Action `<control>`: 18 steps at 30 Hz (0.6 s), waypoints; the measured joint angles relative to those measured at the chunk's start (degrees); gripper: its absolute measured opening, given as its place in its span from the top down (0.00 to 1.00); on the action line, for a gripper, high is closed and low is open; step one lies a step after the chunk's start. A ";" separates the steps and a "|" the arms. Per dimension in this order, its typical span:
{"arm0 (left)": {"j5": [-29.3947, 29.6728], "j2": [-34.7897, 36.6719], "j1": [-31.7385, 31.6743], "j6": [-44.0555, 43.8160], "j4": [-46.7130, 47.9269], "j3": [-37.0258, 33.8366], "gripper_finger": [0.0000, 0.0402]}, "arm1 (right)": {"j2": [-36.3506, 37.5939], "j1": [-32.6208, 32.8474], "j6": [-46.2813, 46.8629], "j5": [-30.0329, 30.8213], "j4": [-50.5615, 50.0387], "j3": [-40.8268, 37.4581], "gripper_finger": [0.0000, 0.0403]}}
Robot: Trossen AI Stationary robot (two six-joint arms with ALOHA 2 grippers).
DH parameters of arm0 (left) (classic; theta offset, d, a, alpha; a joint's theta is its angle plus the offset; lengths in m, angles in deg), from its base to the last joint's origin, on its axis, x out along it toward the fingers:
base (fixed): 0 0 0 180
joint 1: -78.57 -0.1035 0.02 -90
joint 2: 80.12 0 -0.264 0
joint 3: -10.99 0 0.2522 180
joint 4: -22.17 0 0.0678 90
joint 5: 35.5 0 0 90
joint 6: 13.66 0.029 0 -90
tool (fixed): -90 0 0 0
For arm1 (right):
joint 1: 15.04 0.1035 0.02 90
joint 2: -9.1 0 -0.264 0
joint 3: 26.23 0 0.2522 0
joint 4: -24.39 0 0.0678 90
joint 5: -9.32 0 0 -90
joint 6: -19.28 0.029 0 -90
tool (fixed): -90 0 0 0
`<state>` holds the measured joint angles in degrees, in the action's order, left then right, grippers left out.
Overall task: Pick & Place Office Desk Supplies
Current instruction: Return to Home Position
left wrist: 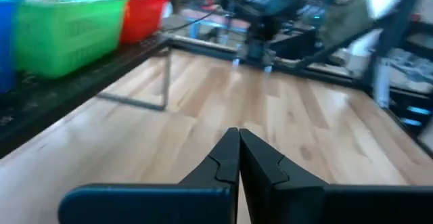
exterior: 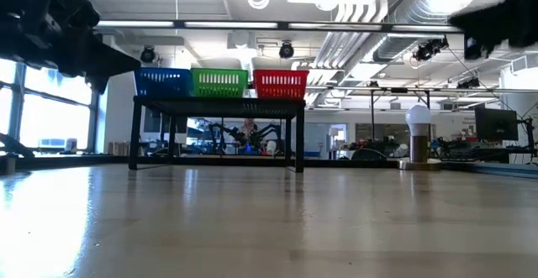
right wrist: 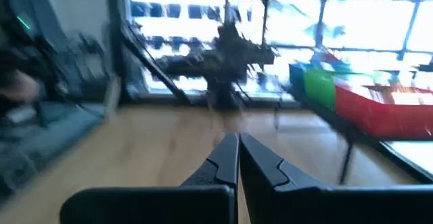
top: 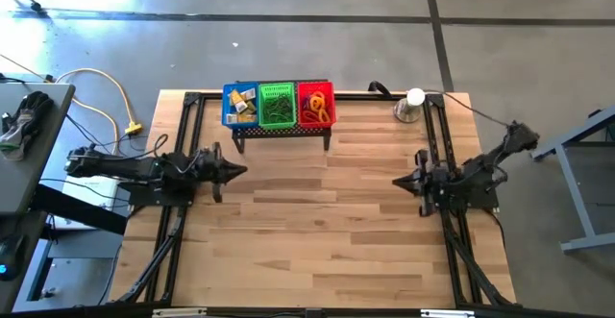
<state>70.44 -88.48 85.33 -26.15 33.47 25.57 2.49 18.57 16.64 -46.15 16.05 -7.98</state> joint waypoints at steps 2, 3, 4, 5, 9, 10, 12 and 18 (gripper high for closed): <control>-3.68 -0.80 -0.02 2.07 -0.61 -0.04 1.00 | 2.39 -1.85 0.03 -0.50 0.06 -3.45 1.00; -4.76 -0.76 0.00 3.23 -0.12 -0.04 1.00 | 3.43 -2.68 0.28 -1.25 0.01 -4.00 1.00; -5.20 -0.69 0.01 3.86 0.11 -0.05 1.00 | 4.34 -3.54 1.26 -2.25 -0.96 -3.93 1.00; -5.24 -0.68 0.02 3.97 -0.12 -0.07 1.00 | 4.64 -4.42 2.44 -3.04 -0.44 -3.93 1.00; -7.40 -0.70 0.00 3.67 -0.13 -0.13 1.00 | 4.77 -6.66 2.97 -9.08 -1.20 -3.95 1.00; -8.07 -0.76 0.00 3.64 -0.05 -0.15 1.00 | 4.55 -7.15 3.30 -9.20 -1.13 -3.95 1.00; -8.39 -0.75 0.02 3.64 -0.04 -0.20 1.00 | 3.55 -7.88 4.28 -8.97 -1.23 -3.95 1.00; -8.26 -0.74 0.02 2.15 -0.16 -0.29 1.00 | 2.23 -9.05 6.87 -6.09 -1.21 -3.95 1.00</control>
<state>62.18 -89.22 85.35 -24.00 33.32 25.28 4.71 9.52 23.51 -52.23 14.83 -11.93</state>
